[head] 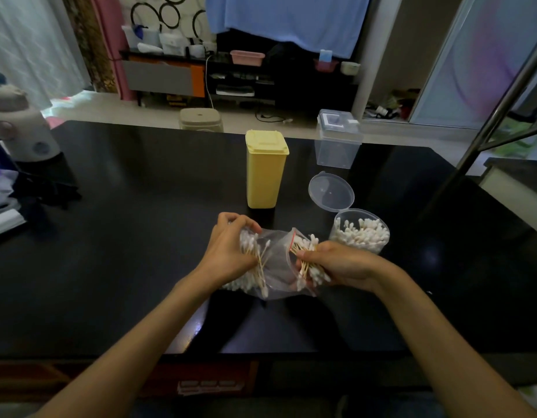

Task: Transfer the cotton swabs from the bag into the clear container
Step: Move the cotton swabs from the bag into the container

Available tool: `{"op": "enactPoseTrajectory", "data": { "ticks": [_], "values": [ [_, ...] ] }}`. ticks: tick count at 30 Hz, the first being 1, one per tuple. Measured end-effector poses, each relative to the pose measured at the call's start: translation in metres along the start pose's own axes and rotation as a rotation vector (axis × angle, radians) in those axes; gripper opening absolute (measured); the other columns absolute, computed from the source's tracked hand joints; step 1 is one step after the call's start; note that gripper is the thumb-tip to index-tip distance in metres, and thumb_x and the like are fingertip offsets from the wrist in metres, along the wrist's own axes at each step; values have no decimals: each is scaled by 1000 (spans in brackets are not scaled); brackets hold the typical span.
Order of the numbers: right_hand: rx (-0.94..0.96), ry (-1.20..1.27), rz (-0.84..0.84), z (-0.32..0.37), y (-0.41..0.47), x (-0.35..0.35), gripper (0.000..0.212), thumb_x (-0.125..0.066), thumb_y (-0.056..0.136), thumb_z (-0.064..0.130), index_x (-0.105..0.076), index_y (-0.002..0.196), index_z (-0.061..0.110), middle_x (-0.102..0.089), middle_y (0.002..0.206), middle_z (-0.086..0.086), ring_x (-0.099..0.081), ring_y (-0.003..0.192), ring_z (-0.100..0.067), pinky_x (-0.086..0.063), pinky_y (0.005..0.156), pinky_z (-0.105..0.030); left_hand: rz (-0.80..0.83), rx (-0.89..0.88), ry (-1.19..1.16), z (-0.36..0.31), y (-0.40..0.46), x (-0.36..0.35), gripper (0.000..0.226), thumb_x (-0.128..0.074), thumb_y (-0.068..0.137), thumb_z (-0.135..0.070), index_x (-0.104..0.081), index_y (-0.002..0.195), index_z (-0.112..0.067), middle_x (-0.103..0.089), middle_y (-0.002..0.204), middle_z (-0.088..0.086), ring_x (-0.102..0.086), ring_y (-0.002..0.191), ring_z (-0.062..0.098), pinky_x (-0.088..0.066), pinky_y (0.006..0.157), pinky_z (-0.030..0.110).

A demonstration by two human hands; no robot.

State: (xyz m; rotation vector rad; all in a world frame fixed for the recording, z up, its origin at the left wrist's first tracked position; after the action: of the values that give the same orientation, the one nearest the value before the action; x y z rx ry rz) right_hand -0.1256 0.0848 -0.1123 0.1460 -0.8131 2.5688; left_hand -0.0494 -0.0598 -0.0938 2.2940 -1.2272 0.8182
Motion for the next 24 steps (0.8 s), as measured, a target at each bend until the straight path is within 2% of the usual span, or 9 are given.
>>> {"op": "enactPoseTrajectory", "data": {
  "ticks": [3,7,10,14,18,21,24],
  "values": [
    [-9,21,-56,1,-1,6,26,-43,99,20,-58,82,7,-62,80,-12,-58,68,-17,-51,60,-20,-39,-21,22,-1,1,2,44,-71,71,-2,-52,100,-29,-29,113,-6,-38,119,18,-29,92,20],
    [57,-104,-138,8,-2,13,27,-42,99,25,-60,85,11,-65,86,-8,-60,75,-15,-49,77,-26,-104,-5,14,1,0,8,41,-72,72,-6,-56,105,-25,-28,114,-6,-37,120,19,-33,92,26],
    [170,-321,-192,22,-7,12,27,-41,100,29,-60,88,14,-67,89,-2,-60,75,-8,-45,70,-18,-136,37,28,6,-1,10,41,-73,73,-12,-55,107,-26,-31,120,-3,-38,121,21,-37,93,32],
    [235,-431,-249,29,-8,13,29,-41,99,33,-62,91,13,-69,92,-3,-64,88,-17,-48,85,-32,-142,84,48,8,-2,8,41,-72,75,-14,-54,109,-26,-32,128,0,-36,122,22,-36,90,34],
    [141,-377,-211,19,-7,20,30,-43,99,31,-60,81,14,-68,87,-7,-62,80,-17,-48,87,-36,-130,64,98,3,-1,9,40,-71,76,-14,-54,110,-28,-32,128,-1,-32,123,20,-36,84,32],
    [66,-302,-195,10,-5,21,34,-43,98,31,-62,94,2,-69,102,-19,-65,93,-29,-47,94,-42,-116,37,140,-3,0,8,39,-69,77,-14,-54,109,-29,-31,126,-4,-31,120,17,-35,79,30],
    [45,-233,-183,7,-4,18,29,-43,99,29,-61,92,7,-67,106,-21,-64,95,-29,-48,93,-41,-98,47,144,-2,2,7,38,-69,78,-15,-55,110,-29,-33,125,-4,-31,119,18,-36,81,30]
  ]
}}
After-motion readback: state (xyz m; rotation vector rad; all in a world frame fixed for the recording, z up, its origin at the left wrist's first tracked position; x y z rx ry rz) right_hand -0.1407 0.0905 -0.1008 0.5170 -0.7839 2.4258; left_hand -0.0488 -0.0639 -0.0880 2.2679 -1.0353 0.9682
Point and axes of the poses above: each hand's wrist, its own y-axis towards the middle knuckle, its own x-axis out of the back of the hand, z = x × y, the point moved 9 cm from there along y, towards the middle knuckle
